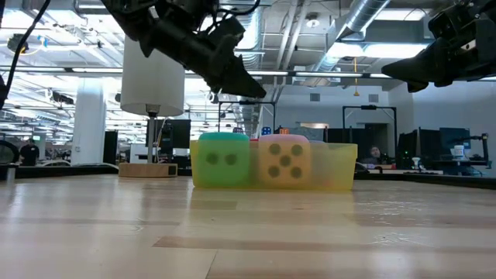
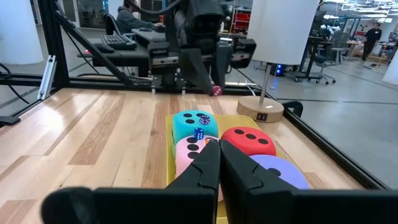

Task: Pick & Place Dice
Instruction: Put the small pink dice into the yellow bin, then return to Home Position

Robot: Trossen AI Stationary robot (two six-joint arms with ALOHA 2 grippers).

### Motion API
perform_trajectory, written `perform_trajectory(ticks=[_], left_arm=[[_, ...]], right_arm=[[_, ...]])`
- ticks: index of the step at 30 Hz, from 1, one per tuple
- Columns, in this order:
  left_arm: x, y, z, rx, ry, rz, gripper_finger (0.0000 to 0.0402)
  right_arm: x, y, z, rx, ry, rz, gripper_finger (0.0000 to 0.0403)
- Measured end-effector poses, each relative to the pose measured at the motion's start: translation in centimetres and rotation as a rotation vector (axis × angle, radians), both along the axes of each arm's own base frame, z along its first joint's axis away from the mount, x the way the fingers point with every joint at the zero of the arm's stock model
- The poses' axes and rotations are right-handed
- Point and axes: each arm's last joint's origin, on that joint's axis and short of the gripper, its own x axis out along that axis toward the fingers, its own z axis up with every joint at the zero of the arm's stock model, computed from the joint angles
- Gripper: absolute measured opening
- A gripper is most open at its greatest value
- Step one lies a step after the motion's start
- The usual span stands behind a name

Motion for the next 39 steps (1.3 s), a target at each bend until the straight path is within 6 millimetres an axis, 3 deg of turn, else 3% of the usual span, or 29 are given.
perform_trajectory(ticks=[18, 31, 39], left_arm=[[0.0, 0.0, -0.1, -0.031, 0.000, 0.013, 0.0138], [0.1, -0.1, 0.2, -0.030, -0.027, 0.008, 0.0058], [-0.9, -0.9, 2.4, -0.025, -0.077, -0.013, 0.0003]], right_arm=[[0.0, 0.0, 0.0, 0.000, 0.000, 0.000, 0.0001], [0.0, 0.0, 0.0, 0.000, 0.000, 0.000, 0.0001], [0.0, 0.0, 0.0, 0.000, -0.002, 0.000, 0.0001]])
